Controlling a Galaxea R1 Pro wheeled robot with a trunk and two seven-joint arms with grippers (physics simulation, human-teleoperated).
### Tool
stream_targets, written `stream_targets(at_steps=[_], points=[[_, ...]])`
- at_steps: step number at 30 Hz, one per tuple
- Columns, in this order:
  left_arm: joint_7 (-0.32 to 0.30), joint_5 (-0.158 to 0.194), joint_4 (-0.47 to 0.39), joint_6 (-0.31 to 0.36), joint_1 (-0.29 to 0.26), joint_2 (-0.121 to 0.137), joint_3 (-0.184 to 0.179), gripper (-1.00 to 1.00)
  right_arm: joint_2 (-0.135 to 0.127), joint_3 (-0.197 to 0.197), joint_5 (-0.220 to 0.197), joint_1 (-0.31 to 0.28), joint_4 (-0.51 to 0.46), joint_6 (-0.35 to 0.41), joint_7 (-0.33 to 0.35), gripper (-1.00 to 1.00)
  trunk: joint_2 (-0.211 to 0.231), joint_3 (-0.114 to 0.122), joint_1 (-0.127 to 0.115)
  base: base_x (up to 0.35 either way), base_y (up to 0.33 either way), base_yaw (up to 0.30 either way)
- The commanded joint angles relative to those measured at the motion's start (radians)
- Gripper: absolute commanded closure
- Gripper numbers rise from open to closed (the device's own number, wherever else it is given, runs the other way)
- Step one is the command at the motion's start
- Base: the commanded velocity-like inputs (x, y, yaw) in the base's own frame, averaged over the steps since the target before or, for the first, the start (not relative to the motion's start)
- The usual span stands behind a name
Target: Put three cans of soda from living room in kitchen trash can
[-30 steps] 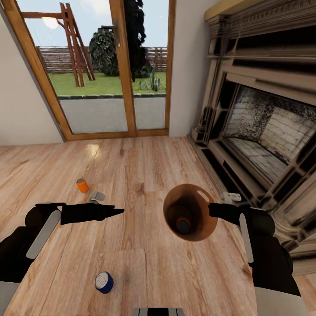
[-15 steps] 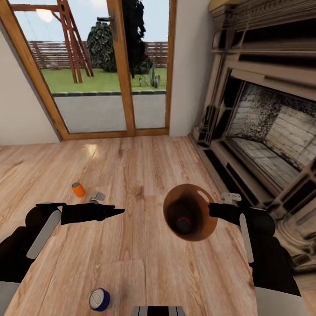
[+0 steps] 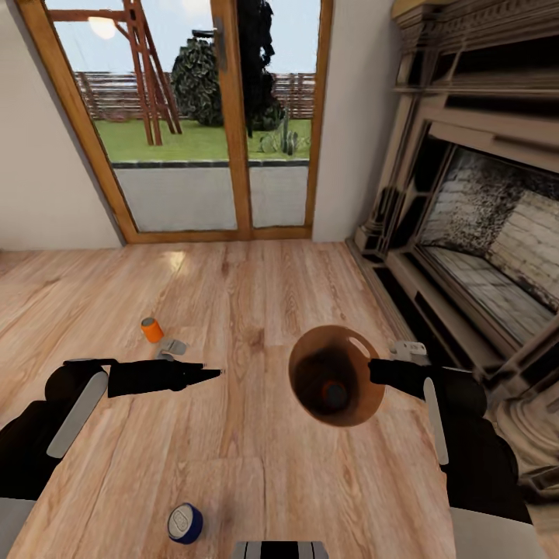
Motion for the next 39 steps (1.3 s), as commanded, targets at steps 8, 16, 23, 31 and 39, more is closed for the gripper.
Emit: stream_targets(at_steps=[8, 16, 23, 31, 39], points=[[0.0, 0.0, 0.001, 0.0, 0.0, 0.001, 0.0, -1.0, 0.0, 0.0, -0.023, 0.0, 0.0, 0.003, 0.007, 1.0, 0.0, 0.0, 0.0, 0.0, 0.0, 0.239], [0.0, 0.0, 0.001, 0.001, 0.0, 0.001, 0.0, -1.0, 0.0, 0.0, -0.023, 0.0, 0.0, 0.003, 0.008, 1.0, 0.0, 0.0, 0.0, 0.015, 0.0, 0.035], [0.001, 0.001, 0.001, -0.001, 0.0, -0.001, 0.0, -1.0, 0.0, 0.0, -0.023, 0.0, 0.0, 0.003, 0.008, 1.0, 0.0, 0.0, 0.0, 0.273, 0.0, 0.001], [0.001, 0.0, 0.001, 0.0, 0.001, -0.001, 0.0, -1.0, 0.0, 0.001, -0.023, 0.0, 0.0, 0.003, 0.008, 1.0, 0.0, 0.0, 0.0, 0.124, 0.0, 0.0], [0.001, 0.0, 0.001, 0.001, 0.0, 0.0, 0.0, -1.0, 0.0, 0.005, -0.023, 0.0, 0.0, 0.003, 0.008, 1.0, 0.0, 0.0, 0.0, 0.002, 0.0, 0.0]])
